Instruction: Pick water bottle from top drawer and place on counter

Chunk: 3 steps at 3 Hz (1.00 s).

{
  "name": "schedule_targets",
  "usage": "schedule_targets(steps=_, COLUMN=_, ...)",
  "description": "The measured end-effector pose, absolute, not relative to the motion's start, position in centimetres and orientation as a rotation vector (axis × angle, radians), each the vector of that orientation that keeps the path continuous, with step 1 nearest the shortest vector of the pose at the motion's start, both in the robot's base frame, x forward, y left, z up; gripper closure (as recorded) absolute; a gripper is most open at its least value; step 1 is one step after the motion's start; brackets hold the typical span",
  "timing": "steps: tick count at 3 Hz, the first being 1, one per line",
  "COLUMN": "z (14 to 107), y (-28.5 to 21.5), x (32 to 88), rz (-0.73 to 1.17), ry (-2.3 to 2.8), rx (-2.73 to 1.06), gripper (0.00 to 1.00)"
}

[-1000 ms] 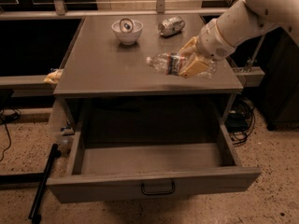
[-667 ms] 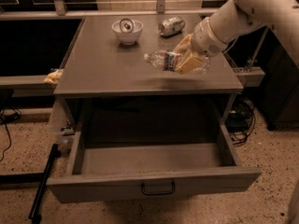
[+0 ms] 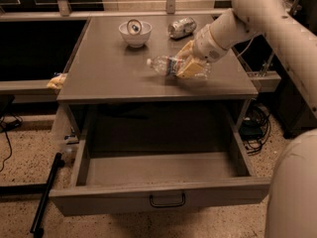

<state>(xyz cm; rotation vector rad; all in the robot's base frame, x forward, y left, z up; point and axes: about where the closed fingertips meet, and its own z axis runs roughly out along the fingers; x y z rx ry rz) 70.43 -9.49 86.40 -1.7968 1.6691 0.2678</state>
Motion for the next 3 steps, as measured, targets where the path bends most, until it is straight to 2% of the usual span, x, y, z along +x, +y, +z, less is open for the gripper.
schedule_targets(steps=1, z=86.26, y=-9.43, x=70.53, rz=0.27, ry=1.669, rx=-1.797, gripper=0.82)
schedule_targets(steps=3, z=86.25, y=-9.42, x=70.53, rz=0.27, ry=1.669, rx=-1.797, gripper=0.36)
